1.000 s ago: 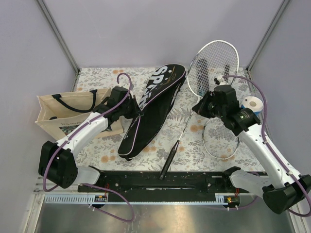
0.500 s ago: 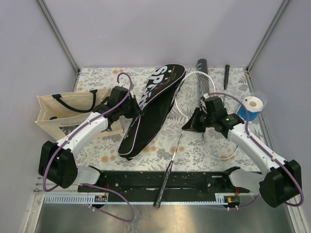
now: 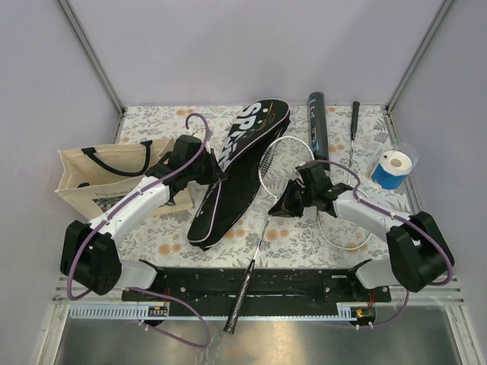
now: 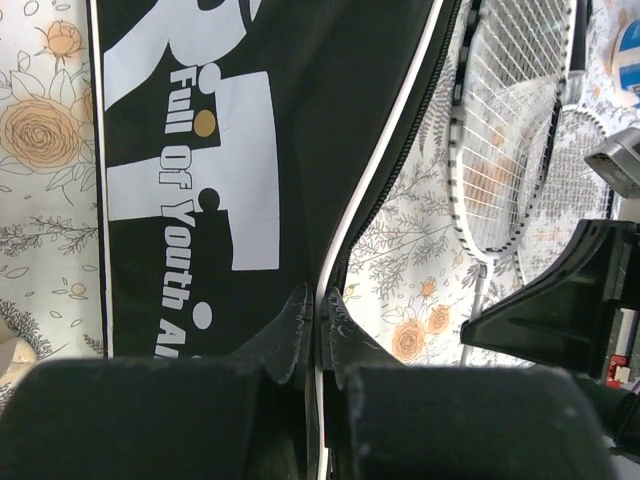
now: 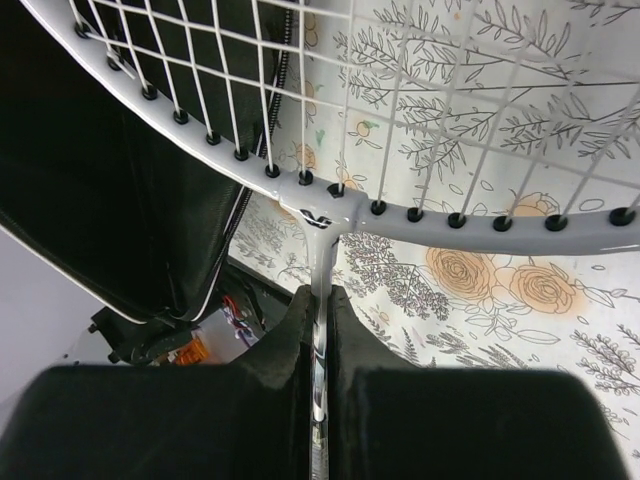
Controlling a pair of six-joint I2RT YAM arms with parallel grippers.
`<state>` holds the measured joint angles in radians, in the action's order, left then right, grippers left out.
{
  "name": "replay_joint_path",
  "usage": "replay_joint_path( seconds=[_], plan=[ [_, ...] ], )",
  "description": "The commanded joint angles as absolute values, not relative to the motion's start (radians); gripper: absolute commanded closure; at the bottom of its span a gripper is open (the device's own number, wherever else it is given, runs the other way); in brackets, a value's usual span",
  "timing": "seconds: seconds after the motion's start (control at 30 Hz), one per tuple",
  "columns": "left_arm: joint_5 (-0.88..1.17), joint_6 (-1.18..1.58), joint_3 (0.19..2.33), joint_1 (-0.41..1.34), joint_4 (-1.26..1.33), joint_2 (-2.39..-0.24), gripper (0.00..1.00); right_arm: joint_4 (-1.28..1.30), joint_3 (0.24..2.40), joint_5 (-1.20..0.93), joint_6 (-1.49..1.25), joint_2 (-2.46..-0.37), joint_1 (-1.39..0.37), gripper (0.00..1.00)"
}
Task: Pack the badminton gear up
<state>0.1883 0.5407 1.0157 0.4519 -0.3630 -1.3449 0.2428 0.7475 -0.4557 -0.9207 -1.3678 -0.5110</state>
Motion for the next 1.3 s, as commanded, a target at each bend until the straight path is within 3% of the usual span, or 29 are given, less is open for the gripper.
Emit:
replay_joint_path(
  seconds=[0.0,0.13,0.33,0.5,1.07,1.27],
  plan=[
    [0.210,0.494,1.011,0.475,-0.311,-1.328,1.00,0.164,0.828,-0.434,-0.965,-1.437,-0.554,1.00],
    [0.151,0.445,1.031,0.528,-0.368,-1.328,1.00,0.288,0.943,-0.292,-0.913,-1.508,-0.609,1.00],
    [0.095,0.423,1.017,0.580,-0.402,-1.325,1.00,0.262,1.064,-0.284,-0.937,-1.611,-0.614,1.00],
    [0.115,0.414,0.999,0.598,-0.387,-1.327,1.00,0.246,1.144,-0.379,-0.948,-1.716,-0.617,1.00],
    [0.087,0.354,1.028,0.635,-0.460,-1.377,1.00,0.012,1.146,-0.436,-0.925,-1.770,-0.624,1.00],
    [0.146,0.350,1.014,0.646,-0.446,-1.373,1.00,0.011,1.247,-0.445,-0.865,-1.842,-0.624,1.00]
  ],
)
